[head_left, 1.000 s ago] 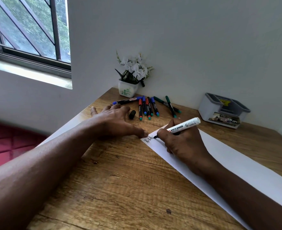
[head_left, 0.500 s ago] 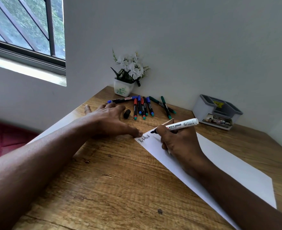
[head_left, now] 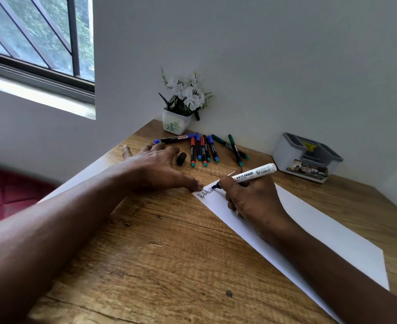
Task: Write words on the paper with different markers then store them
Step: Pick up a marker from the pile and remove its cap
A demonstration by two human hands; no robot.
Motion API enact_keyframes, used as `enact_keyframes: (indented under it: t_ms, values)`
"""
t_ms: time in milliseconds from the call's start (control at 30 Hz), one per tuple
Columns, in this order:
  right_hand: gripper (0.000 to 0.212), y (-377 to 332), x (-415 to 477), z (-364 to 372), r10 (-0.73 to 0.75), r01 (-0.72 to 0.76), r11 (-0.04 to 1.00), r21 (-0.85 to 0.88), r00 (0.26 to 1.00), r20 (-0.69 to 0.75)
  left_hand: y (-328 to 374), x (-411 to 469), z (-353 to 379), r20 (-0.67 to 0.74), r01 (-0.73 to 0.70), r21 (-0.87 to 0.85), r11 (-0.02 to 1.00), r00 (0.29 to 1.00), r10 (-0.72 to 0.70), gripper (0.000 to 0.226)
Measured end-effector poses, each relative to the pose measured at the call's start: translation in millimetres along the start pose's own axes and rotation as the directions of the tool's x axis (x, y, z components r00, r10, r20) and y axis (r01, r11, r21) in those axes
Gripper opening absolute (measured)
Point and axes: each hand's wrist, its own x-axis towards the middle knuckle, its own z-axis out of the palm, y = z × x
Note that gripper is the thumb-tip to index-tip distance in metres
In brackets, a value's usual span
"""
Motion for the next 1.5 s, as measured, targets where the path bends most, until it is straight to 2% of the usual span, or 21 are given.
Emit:
enact_keyframes:
  t_ms: [233,333,400,500,600,767,867,1000,1067,1133,1200,1267,1400,1500]
  values:
    - [0.021,1,0,1,0.036,-0.034,0.999,0.023,0.998,-0.051,-1,1,1,-0.013,-0.004,-0.017,1.000,1.000,0.004,0.118]
    - [0.019,0,2,-2,0.095,-0.082,0.981,0.174,0.993,-0.070,-2,-2,2,-0.028,-0.032,-0.013,0.999,0.999,0.032,0.121]
    - [0.016,-3,3,-6,0.135,-0.120,0.944,0.308,0.990,-0.030,-3,-5,3,-0.065,-0.053,-0.020,0.998,0.997,0.052,0.120]
    - [0.013,-6,6,-10,0.173,-0.187,0.894,0.408,0.982,0.070,-4,-8,4,-0.204,-0.079,-0.070,0.994,0.977,0.063,0.098]
    - [0.011,-7,9,-14,0.196,-0.238,0.851,0.468,0.971,0.137,-4,-8,5,-0.377,-0.124,0.002,0.992,0.919,0.115,0.076]
    - [0.013,-6,9,-16,0.160,-0.236,0.837,0.494,0.968,0.191,5,-12,9,-0.488,-0.151,0.179,0.972,0.845,0.221,0.055]
    - [0.022,-11,7,-21,0.150,-0.260,0.793,0.551,0.960,0.236,9,-9,9,-0.529,-0.159,0.194,0.968,0.814,0.240,0.045]
    - [0.028,-11,8,-26,0.123,-0.290,0.755,0.588,0.944,0.307,6,-6,9,-0.587,-0.204,0.045,0.978,0.787,0.191,0.031]
    - [0.026,-7,9,-28,0.111,-0.303,0.729,0.614,0.937,0.331,2,-7,7,-0.633,-0.283,-0.154,0.947,0.764,0.125,0.031]
    - [0.022,-4,9,-31,0.099,-0.321,0.683,0.656,0.931,0.352,-4,-9,4,-0.587,-0.405,-0.426,0.809,0.804,0.094,0.030]
    - [0.018,-3,10,-33,0.082,-0.334,0.645,0.688,0.925,0.372,-6,-15,2,-0.494,-0.456,-0.577,0.678,0.855,0.155,0.029]
    - [0.017,-1,9,-35,0.060,-0.336,0.636,0.695,0.919,0.389,-3,-19,3,-0.424,-0.451,-0.618,0.644,0.881,0.210,0.029]
    - [0.019,0,8,-38,0.000,-0.312,0.653,0.690,0.911,0.412,9,-24,4,-0.385,-0.464,-0.645,0.607,0.884,0.267,0.023]
    - [0.030,1,6,-38,-0.030,-0.282,0.683,0.674,0.911,0.412,11,-25,5,-0.352,-0.465,-0.674,0.574,0.885,0.303,0.028]
